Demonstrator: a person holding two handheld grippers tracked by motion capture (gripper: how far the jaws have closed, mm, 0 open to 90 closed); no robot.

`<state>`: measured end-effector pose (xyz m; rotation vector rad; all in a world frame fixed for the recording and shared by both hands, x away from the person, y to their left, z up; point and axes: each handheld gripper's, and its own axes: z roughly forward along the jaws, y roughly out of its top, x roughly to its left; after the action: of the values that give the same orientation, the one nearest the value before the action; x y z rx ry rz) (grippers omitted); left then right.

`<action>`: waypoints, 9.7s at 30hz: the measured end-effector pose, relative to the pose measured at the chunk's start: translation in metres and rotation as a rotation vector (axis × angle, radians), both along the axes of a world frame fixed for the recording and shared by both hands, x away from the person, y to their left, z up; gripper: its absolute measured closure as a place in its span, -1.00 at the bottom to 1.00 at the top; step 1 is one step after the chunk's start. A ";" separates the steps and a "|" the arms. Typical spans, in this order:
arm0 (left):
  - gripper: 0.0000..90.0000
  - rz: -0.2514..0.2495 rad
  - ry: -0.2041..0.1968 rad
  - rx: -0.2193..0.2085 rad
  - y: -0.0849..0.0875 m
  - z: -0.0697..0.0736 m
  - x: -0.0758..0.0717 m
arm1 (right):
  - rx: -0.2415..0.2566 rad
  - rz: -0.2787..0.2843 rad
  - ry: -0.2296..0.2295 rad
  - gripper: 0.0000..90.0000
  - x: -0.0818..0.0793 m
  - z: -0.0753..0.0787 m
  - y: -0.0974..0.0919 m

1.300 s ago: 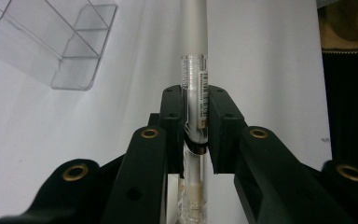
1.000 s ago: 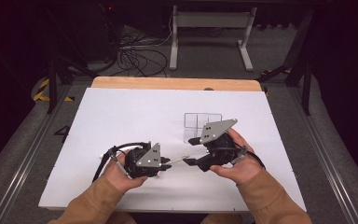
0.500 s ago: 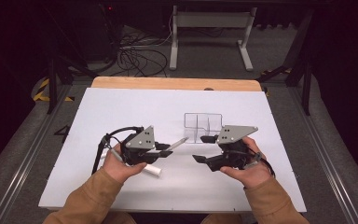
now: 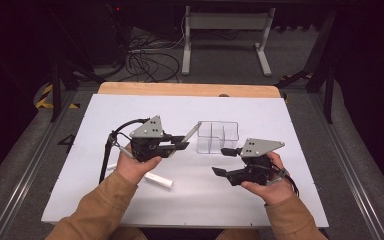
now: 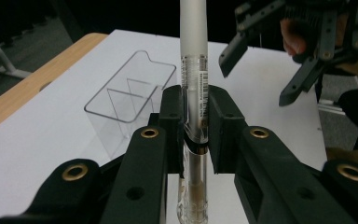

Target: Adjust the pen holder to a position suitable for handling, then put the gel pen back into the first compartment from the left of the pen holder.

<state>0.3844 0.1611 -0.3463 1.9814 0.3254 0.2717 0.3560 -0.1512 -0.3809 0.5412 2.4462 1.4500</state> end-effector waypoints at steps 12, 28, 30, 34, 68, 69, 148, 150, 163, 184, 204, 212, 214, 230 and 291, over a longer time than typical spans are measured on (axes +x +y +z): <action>0.74 0.041 0.002 -0.065 -0.006 -0.001 0.016 | 0.022 -0.008 0.006 -0.25 0.002 -0.002 -0.004; 0.73 0.065 -0.035 -0.152 -0.018 -0.005 0.036 | 0.020 0.009 0.011 -0.22 0.002 -0.005 -0.002; 0.73 0.065 -0.035 -0.156 -0.021 -0.005 0.041 | 0.020 0.010 0.014 -0.23 0.002 -0.005 -0.002; 0.73 0.073 -0.016 -0.167 -0.027 -0.007 0.051 | 0.021 0.015 0.015 -0.22 0.002 -0.005 -0.003; 0.73 0.097 -0.015 -0.170 -0.071 -0.032 0.094 | 0.019 0.033 0.023 -0.22 0.001 -0.007 -0.002; 0.73 0.097 -0.013 -0.171 -0.071 -0.033 0.094 | 0.019 0.032 0.023 -0.22 0.001 -0.007 -0.002; -0.37 0.257 -0.032 0.199 0.085 -0.014 0.018 | 0.020 0.018 0.013 -0.23 0.000 -0.007 -0.002; -0.37 0.261 -0.022 0.218 0.087 -0.017 0.017 | 0.019 0.019 0.014 -0.23 0.000 -0.007 -0.003; -0.33 0.265 0.034 0.340 0.100 -0.037 0.022 | 0.014 0.022 0.021 -0.23 0.000 -0.008 -0.002; -0.14 0.201 0.174 0.529 0.107 -0.065 0.036 | 0.011 0.022 0.024 -0.23 -0.001 -0.009 -0.002; 0.34 0.180 0.247 0.723 0.107 -0.083 0.040 | 0.004 0.026 0.027 -0.23 -0.001 -0.010 -0.001; 0.60 0.169 0.259 0.791 0.104 -0.091 0.043 | 0.005 0.025 0.027 -0.23 -0.001 -0.010 -0.001; 0.63 0.160 0.263 0.808 0.103 -0.094 0.044 | 0.004 0.027 0.028 -0.23 -0.001 -0.010 -0.001; 0.73 0.120 0.241 0.852 0.099 -0.093 0.043 | 0.008 0.028 0.032 -0.23 -0.001 -0.011 -0.001; 0.73 0.120 0.018 0.154 0.077 0.003 0.022 | 0.021 -0.003 0.020 -0.22 -0.003 -0.011 -0.009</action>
<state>0.4063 0.2385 -0.3438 2.1203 0.4472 0.3656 0.3527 -0.1603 -0.3923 0.5664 2.4465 1.4774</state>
